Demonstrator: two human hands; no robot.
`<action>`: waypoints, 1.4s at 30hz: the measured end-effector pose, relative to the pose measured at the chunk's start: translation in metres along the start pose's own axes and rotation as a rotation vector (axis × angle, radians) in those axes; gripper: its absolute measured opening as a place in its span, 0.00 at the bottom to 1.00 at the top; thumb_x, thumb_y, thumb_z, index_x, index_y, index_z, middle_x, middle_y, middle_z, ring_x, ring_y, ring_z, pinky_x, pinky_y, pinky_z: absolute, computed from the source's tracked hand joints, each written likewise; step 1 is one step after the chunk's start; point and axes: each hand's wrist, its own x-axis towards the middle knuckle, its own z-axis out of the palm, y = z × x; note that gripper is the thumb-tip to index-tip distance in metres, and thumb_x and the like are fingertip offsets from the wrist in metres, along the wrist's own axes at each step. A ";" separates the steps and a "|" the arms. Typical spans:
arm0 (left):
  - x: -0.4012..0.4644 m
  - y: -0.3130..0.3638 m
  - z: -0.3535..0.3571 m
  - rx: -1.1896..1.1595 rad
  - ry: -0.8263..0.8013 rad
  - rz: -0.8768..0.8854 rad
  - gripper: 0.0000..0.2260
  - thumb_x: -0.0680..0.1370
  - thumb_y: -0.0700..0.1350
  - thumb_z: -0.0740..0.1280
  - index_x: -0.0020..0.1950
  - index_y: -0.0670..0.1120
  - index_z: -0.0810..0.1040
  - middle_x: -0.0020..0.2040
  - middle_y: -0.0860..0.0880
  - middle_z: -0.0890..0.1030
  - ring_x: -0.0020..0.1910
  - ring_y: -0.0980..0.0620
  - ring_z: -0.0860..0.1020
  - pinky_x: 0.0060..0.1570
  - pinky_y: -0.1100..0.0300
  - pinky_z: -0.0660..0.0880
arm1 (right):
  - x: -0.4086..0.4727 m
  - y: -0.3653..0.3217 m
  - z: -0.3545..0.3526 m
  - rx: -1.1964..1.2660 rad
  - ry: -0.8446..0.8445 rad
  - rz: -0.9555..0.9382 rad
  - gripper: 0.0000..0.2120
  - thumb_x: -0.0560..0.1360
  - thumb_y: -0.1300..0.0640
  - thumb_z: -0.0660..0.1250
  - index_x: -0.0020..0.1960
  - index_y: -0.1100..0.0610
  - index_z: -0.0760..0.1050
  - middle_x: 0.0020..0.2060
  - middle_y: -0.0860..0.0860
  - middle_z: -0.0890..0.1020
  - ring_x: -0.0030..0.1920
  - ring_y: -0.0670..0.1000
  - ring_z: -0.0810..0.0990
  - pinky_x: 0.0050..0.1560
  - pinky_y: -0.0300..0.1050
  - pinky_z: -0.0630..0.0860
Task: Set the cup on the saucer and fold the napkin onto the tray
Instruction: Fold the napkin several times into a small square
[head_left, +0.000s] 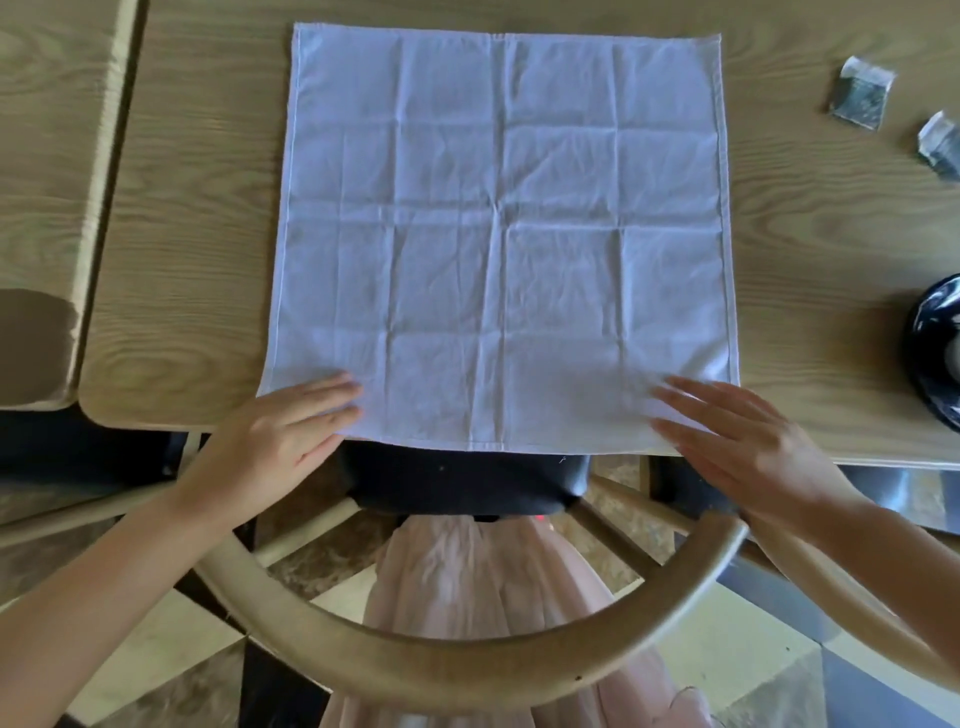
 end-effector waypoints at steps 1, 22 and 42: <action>0.001 0.000 -0.002 -0.045 -0.002 -0.022 0.15 0.77 0.43 0.59 0.52 0.37 0.81 0.57 0.41 0.80 0.59 0.44 0.77 0.64 0.58 0.70 | 0.002 -0.002 -0.004 0.010 -0.008 0.013 0.15 0.76 0.58 0.58 0.48 0.62 0.82 0.56 0.59 0.81 0.58 0.62 0.77 0.58 0.56 0.75; 0.114 -0.082 -0.121 -0.290 0.010 -0.333 0.06 0.72 0.40 0.71 0.41 0.51 0.82 0.37 0.63 0.83 0.36 0.72 0.77 0.36 0.81 0.68 | 0.129 0.071 -0.113 0.465 -0.043 0.366 0.07 0.69 0.59 0.71 0.38 0.48 0.77 0.35 0.39 0.82 0.36 0.26 0.76 0.44 0.19 0.69; 0.217 -0.163 -0.070 -0.089 0.213 -0.304 0.03 0.71 0.33 0.70 0.43 0.35 0.81 0.50 0.36 0.80 0.53 0.40 0.76 0.52 0.63 0.67 | 0.237 0.157 -0.042 0.115 0.032 0.467 0.05 0.70 0.56 0.70 0.45 0.57 0.80 0.50 0.55 0.81 0.53 0.56 0.77 0.51 0.47 0.69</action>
